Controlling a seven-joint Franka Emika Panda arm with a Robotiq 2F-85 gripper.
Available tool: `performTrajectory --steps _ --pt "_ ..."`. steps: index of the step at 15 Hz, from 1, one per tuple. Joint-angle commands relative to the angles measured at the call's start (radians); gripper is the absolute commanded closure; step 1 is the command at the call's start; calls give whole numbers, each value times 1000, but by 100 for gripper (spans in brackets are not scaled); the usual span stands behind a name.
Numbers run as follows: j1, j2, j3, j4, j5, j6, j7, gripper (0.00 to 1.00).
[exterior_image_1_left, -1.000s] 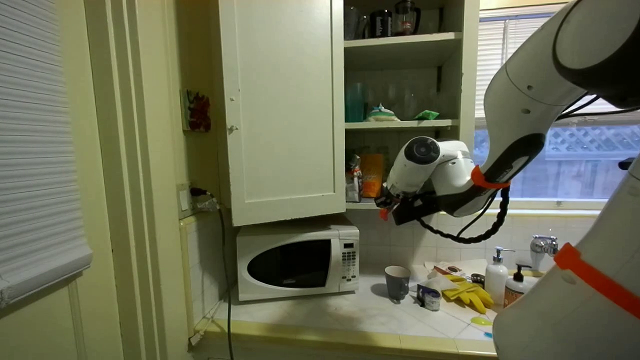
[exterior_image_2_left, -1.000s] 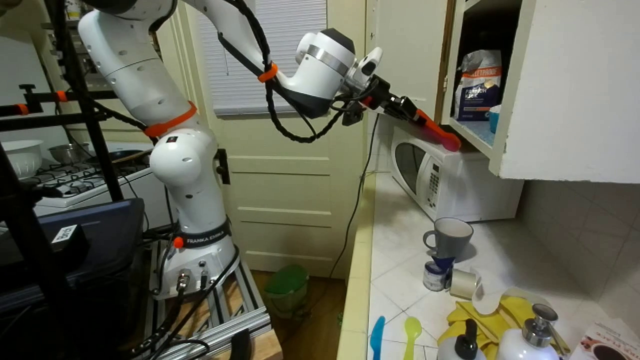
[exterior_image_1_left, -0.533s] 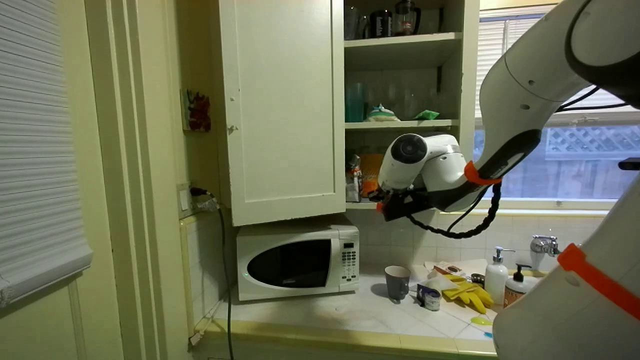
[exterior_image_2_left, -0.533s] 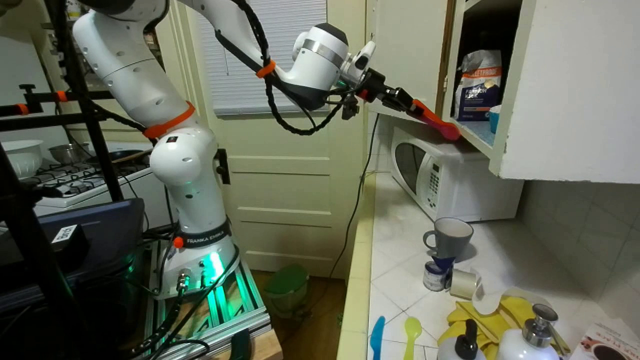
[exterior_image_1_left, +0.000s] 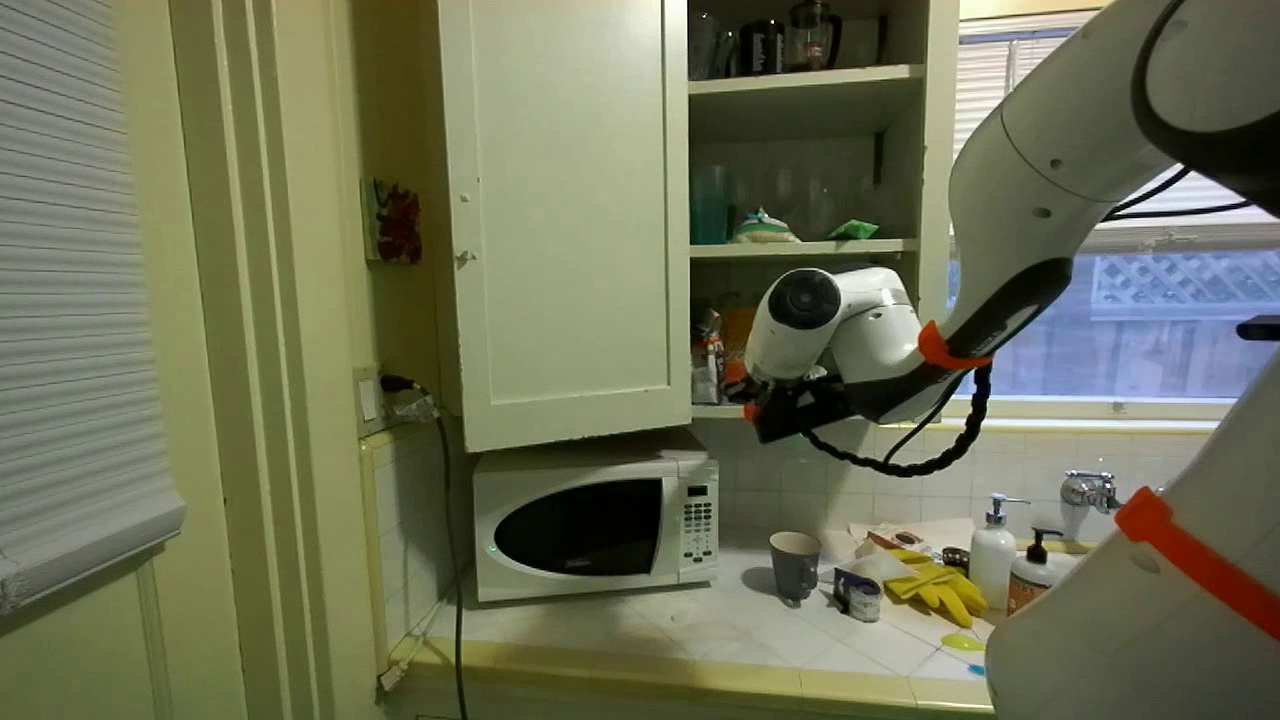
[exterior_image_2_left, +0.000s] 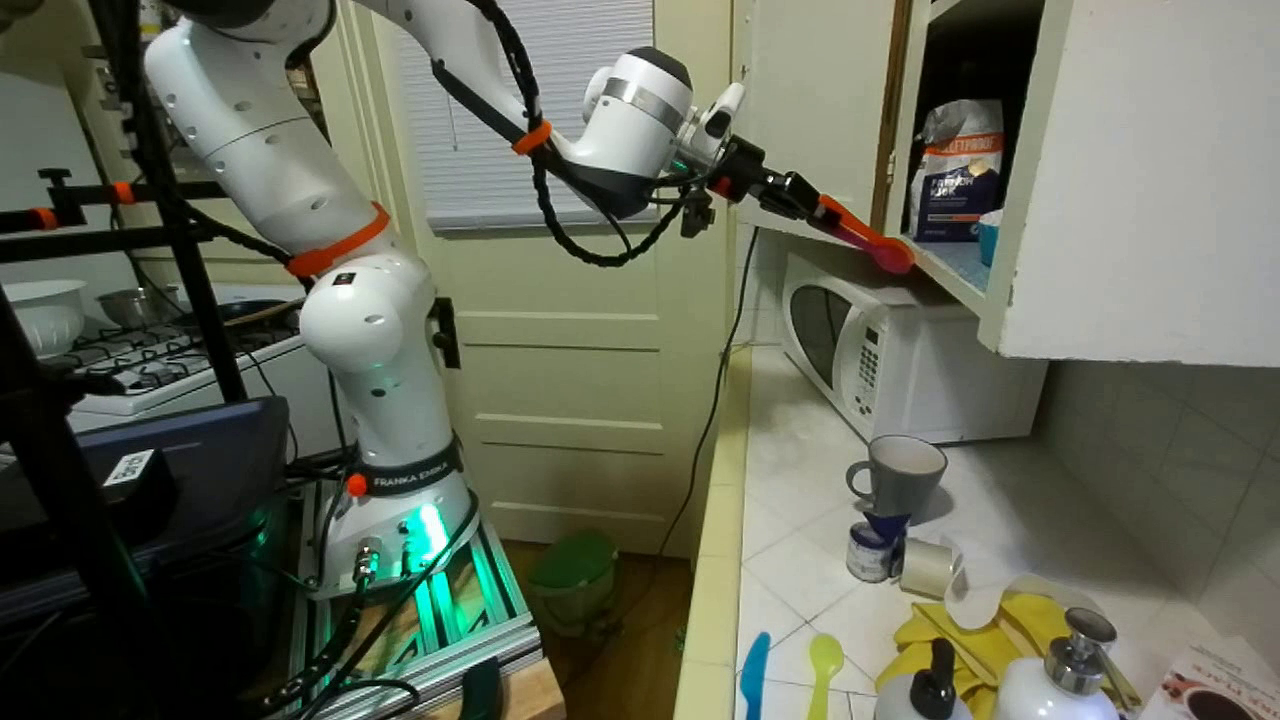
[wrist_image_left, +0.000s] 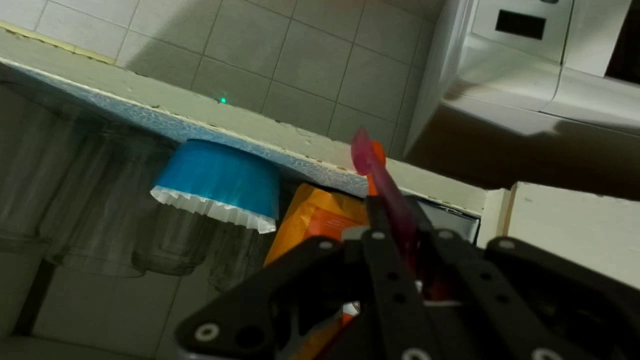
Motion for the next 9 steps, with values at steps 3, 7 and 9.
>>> performTrajectory --steps 3,7,9 --pt "-1 -46 13 -30 50 -31 -14 97" --pt "-3 -68 19 -33 55 -40 -12 97" --pt "-4 -78 21 -32 55 -50 -11 97"
